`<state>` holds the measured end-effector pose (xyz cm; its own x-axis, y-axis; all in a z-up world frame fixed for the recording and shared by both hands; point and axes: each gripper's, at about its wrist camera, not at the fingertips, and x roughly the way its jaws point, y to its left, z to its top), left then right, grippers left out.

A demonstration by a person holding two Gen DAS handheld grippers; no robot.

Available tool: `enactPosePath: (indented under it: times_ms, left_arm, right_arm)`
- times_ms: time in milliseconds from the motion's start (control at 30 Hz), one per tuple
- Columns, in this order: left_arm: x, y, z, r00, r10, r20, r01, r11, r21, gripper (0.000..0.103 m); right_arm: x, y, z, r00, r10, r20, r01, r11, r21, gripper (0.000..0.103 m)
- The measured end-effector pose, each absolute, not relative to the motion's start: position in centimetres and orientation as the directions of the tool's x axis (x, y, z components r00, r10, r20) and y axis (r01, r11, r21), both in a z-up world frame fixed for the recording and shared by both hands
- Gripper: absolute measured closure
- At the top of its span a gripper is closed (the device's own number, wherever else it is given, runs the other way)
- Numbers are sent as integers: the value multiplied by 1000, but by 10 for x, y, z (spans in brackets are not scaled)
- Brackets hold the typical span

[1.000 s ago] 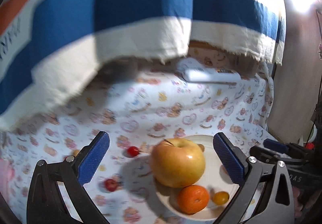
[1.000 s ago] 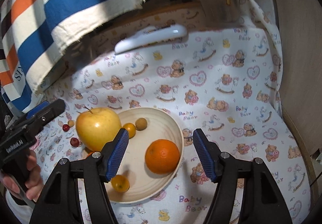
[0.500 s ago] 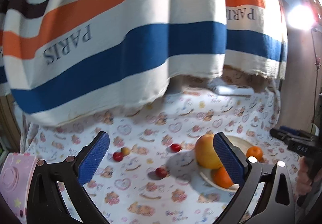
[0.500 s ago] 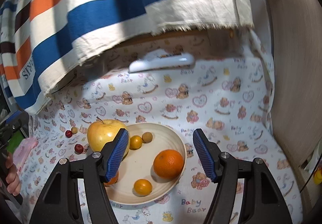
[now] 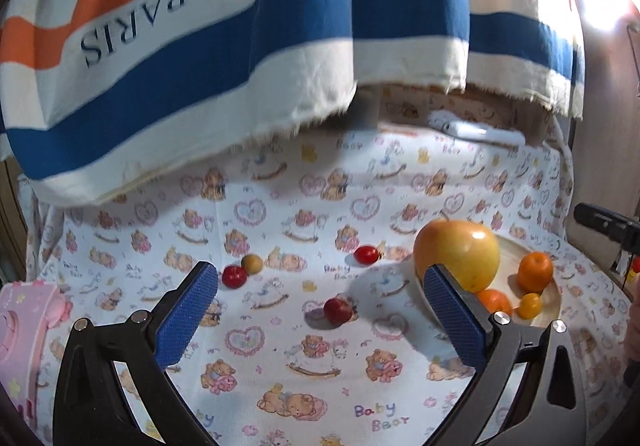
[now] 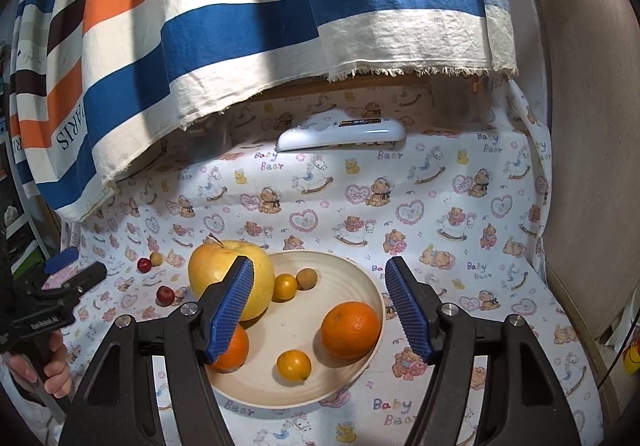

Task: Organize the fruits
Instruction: 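Reach to the dark red fruit on the cloth and grasp it with the left tool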

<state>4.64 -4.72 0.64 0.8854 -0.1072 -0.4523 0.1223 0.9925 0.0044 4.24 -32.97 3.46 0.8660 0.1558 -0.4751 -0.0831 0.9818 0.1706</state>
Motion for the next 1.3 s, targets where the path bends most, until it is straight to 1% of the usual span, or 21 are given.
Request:
enactPosePath:
  times_ms: [67,167,267,367,467,567,667,733,800,833,867,933,1000,1067,1133,1233,1300]
  left_arm:
    - [46,-47,2,891,-116,-438,131,991,6,1]
    - [42,-46,0,913,-105,-394,121,993,16,1]
    - [42,-44,0,909,-131,-394,136,991,-15,1]
    - [42,-44,0,916,-99,-388,110,994,6,1]
    - [41,-40,0,912,-110,-395,115,993,-12,1]
    - [40,-41,-1,912,-86,-402,100,995,15,1]
    - [44,-42,-1,901,-110,-419,129,992,17,1]
    - [47,-41,0,888,-119,-444,135,991,5,1]
    - [53,-37,0,855,-167,-491,164,985,-48,2]
    - [58,-35,0,836,-190,-515,173,982,-81,8]
    - [65,-34,0,814,-203,-545,174,979,-105,12]
    - [80,-35,-2,766,-212,-606,173,977,-123,31]
    - [96,-38,-6,716,-208,-666,168,978,-124,41]
    - [107,-39,-12,681,-196,-706,149,980,-128,47]
    - [117,-41,-19,646,-183,-741,126,983,-133,56]
    - [128,-45,-31,608,-167,-776,108,986,-127,61]
    - [131,-47,-38,596,-164,-786,103,986,-128,62]
  right_arm:
    - [43,-330,33,869,151,-471,-77,982,174,29]
    - [44,-329,29,872,139,-469,-70,984,162,29]
    - [45,-327,24,873,132,-470,-68,986,150,28]
    - [46,-325,19,872,123,-473,-65,988,138,28]
    - [48,-322,16,870,117,-480,-65,990,124,28]
    - [49,-321,14,869,106,-484,-62,992,107,28]
    - [49,-324,15,868,108,-484,-58,991,117,28]
    - [49,-324,15,867,111,-485,-58,991,122,27]
    - [49,-325,16,867,110,-486,-57,991,122,27]
    - [49,-325,16,868,112,-484,-59,991,123,27]
    - [48,-325,16,869,117,-481,-64,990,126,27]
    - [47,-325,17,872,115,-475,-64,990,122,27]
    - [46,-326,18,874,112,-472,-62,991,120,27]
    - [46,-326,18,874,111,-473,-58,991,123,27]
    - [45,-327,19,875,107,-472,-54,991,126,27]
    - [45,-329,20,876,98,-473,-43,991,126,27]
    - [46,-329,19,873,98,-477,-42,991,128,27]
